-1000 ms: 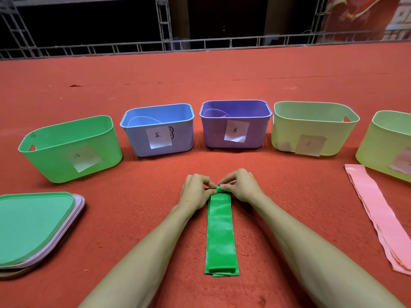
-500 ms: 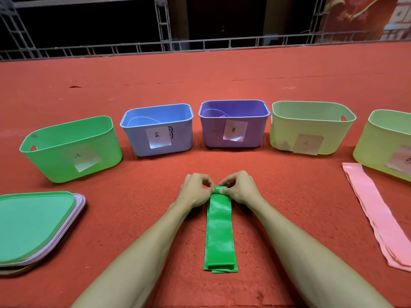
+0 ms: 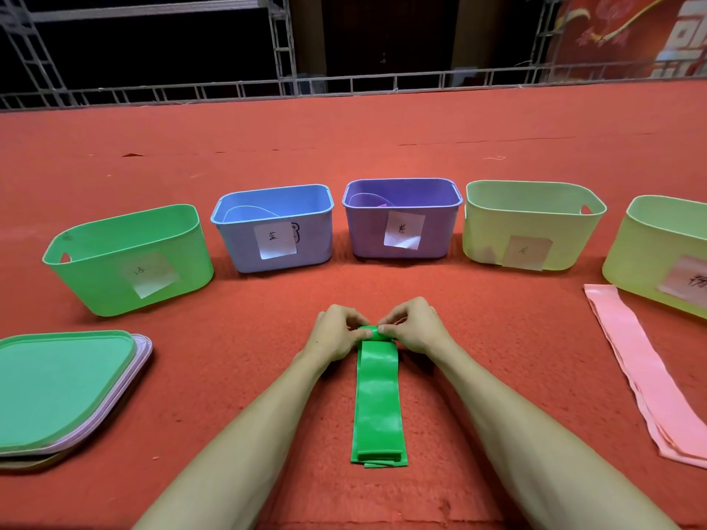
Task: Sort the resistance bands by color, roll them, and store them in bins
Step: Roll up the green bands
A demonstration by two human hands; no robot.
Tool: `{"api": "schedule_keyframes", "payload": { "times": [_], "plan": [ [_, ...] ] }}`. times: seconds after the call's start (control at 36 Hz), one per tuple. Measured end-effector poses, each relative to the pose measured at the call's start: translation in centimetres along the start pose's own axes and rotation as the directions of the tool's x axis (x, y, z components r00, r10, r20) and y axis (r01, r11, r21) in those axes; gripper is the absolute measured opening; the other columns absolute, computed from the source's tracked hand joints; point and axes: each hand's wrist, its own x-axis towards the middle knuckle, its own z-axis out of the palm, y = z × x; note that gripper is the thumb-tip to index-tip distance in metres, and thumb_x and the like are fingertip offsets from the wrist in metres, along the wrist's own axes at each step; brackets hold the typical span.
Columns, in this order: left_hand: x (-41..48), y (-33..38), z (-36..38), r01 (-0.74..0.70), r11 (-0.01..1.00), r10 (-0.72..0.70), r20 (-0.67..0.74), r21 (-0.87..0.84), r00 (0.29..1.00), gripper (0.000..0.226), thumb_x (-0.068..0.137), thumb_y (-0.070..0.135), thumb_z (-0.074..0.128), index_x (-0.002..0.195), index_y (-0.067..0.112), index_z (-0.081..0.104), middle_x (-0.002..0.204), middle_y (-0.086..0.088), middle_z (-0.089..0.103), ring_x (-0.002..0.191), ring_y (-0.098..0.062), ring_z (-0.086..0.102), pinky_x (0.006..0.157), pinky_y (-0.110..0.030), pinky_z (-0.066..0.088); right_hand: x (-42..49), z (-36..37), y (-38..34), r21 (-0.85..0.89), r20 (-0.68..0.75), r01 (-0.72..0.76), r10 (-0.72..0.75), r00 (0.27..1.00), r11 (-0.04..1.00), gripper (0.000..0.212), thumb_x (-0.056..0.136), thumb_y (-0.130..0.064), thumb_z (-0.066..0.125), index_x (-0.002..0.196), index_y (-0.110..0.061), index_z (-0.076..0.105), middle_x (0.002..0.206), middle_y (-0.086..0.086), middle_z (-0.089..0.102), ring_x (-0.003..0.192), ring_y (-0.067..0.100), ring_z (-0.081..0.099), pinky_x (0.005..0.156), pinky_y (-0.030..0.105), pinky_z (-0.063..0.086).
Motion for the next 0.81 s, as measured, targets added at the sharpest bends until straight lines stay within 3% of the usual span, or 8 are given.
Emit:
{"api": "schedule_keyframes", "payload": {
  "times": [0.11, 0.25, 0.39, 0.64, 0.81],
  "plan": [
    [-0.3, 0.1, 0.0, 0.007, 1.0, -0.007, -0.005, -0.003, 1.0, 0.014, 0.077, 0.027, 0.079, 0.091, 0.023, 0.076, 0.091, 0.006, 0.075, 0.092, -0.01, 0.066, 0.087, -0.026, 0.05, 0.0, 0.2, 0.0, -0.012, 0.005, 0.01, -0.01, 1.0, 1.0, 0.008, 0.074, -0.02, 0.08, 0.081, -0.018, 0.076, 0.075, -0.006, 0.07, 0.077, 0.008, 0.063, 0.072, 0.02, 0.046],
    [-0.6, 0.3, 0.0, 0.003, 1.0, -0.003, -0.011, 0.0, 1.0, 0.014, 0.074, 0.026, 0.081, 0.086, 0.023, 0.075, 0.089, 0.006, 0.074, 0.09, -0.011, 0.066, 0.086, -0.028, 0.051, -0.2, 0.4, 0.1, -0.026, 0.031, -0.008, 0.009, 0.999, 1.0, 0.029, 0.074, -0.026, 0.082, 0.101, -0.02, 0.075, 0.09, -0.002, 0.071, 0.085, 0.008, 0.06, 0.075, 0.018, 0.043],
    [-1.0, 0.5, -0.1, 0.004, 1.0, -0.004, -0.01, -0.023, 1.0, 0.015, 0.075, 0.018, 0.081, 0.088, 0.017, 0.074, 0.091, 0.004, 0.073, 0.086, -0.009, 0.064, 0.082, -0.023, 0.048, -0.4, 0.4, 0.4, -0.031, 0.041, -0.032, 0.033, 0.999, 0.999, 0.024, 0.072, -0.027, 0.083, 0.094, -0.019, 0.077, 0.089, 0.0, 0.075, 0.081, 0.008, 0.064, 0.071, 0.02, 0.046],
    [-1.7, 0.7, -0.3, -0.01, 0.998, 0.01, 0.001, -0.058, 1.0, 0.005, 0.08, 0.018, 0.074, 0.085, 0.019, 0.075, 0.091, 0.004, 0.074, 0.094, -0.01, 0.067, 0.088, -0.027, 0.05, -1.0, 0.4, 0.1, -0.006, 0.043, -0.052, 0.052, 0.998, 0.999, 0.017, 0.069, -0.016, 0.083, 0.085, -0.02, 0.078, 0.075, -0.004, 0.071, 0.066, 0.003, 0.059, 0.062, 0.017, 0.043],
    [-2.2, 1.0, 0.0, 0.008, 0.999, -0.009, -0.019, -0.045, 1.0, 0.006, 0.077, 0.026, 0.078, 0.079, 0.023, 0.073, 0.087, 0.008, 0.073, 0.094, -0.013, 0.066, 0.088, -0.029, 0.05, -1.4, 0.2, 0.0, 0.021, 0.026, -0.054, 0.054, 0.998, 0.998, 0.016, 0.069, -0.026, 0.083, 0.083, -0.02, 0.078, 0.07, -0.005, 0.07, 0.06, 0.001, 0.059, 0.053, 0.014, 0.041]
  ]
}}
